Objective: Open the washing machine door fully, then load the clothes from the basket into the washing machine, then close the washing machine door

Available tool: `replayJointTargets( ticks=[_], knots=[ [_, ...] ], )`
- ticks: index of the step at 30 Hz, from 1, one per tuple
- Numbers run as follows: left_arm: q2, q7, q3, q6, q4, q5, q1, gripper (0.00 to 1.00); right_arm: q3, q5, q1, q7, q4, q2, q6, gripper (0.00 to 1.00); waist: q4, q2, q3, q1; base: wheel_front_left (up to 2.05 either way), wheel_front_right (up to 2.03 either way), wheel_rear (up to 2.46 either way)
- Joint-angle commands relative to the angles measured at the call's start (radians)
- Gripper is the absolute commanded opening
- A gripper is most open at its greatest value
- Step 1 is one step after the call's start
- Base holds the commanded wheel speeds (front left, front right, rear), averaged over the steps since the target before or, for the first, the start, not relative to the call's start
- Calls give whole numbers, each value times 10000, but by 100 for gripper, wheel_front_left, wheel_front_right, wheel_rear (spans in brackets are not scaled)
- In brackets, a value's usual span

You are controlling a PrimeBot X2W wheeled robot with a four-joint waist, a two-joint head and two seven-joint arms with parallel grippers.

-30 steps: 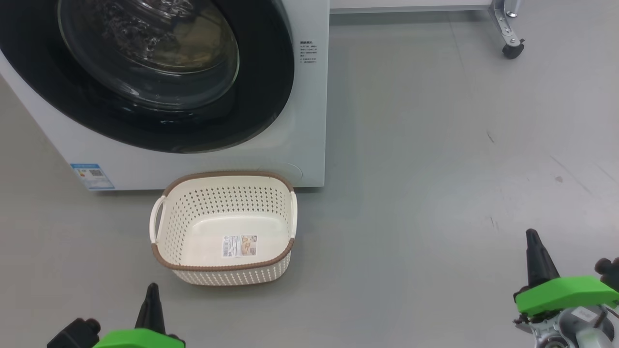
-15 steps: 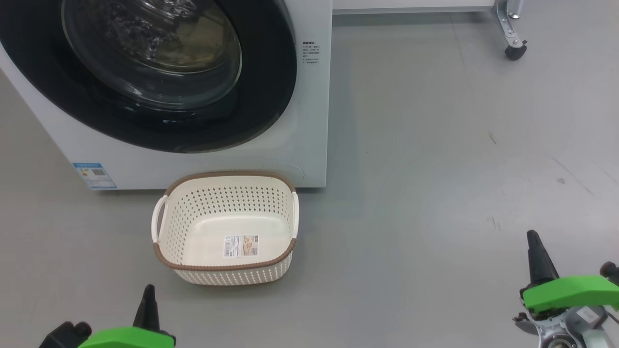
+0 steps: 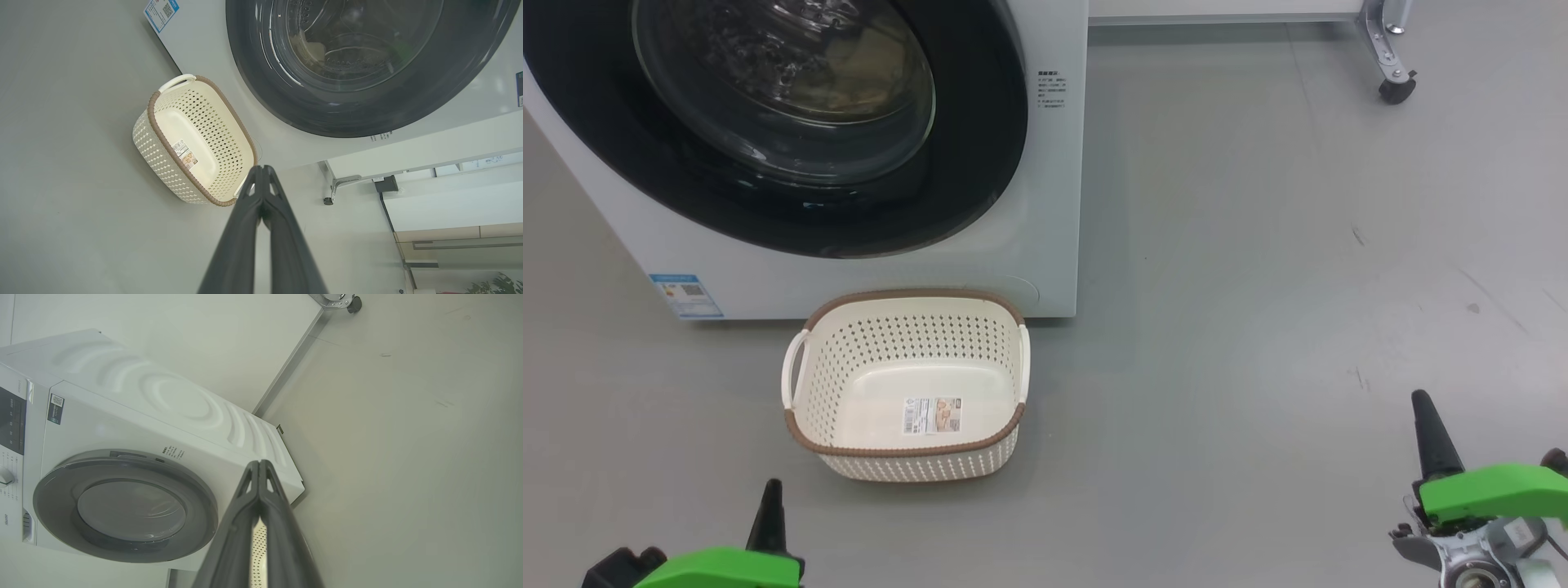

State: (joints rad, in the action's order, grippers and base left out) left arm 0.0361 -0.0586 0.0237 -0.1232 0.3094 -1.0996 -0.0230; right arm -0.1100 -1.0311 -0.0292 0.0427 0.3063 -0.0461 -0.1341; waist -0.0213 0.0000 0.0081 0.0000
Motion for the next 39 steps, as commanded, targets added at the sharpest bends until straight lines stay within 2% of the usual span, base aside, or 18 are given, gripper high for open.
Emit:
replayJointTargets(
  ticks=[1,39],
  knots=[
    [195,78,-299,-44,-365,-205,-548,0,63,-236,-617,-61,-381,-67,19,0,3,0,-1,0,0,0,0],
    [252,1176,-957,-66,-572,-3896,-759,0,-14,-4296,-742,-1161,-553,-48,30,0,157,0,-37,0,0,0,0]
  ],
)
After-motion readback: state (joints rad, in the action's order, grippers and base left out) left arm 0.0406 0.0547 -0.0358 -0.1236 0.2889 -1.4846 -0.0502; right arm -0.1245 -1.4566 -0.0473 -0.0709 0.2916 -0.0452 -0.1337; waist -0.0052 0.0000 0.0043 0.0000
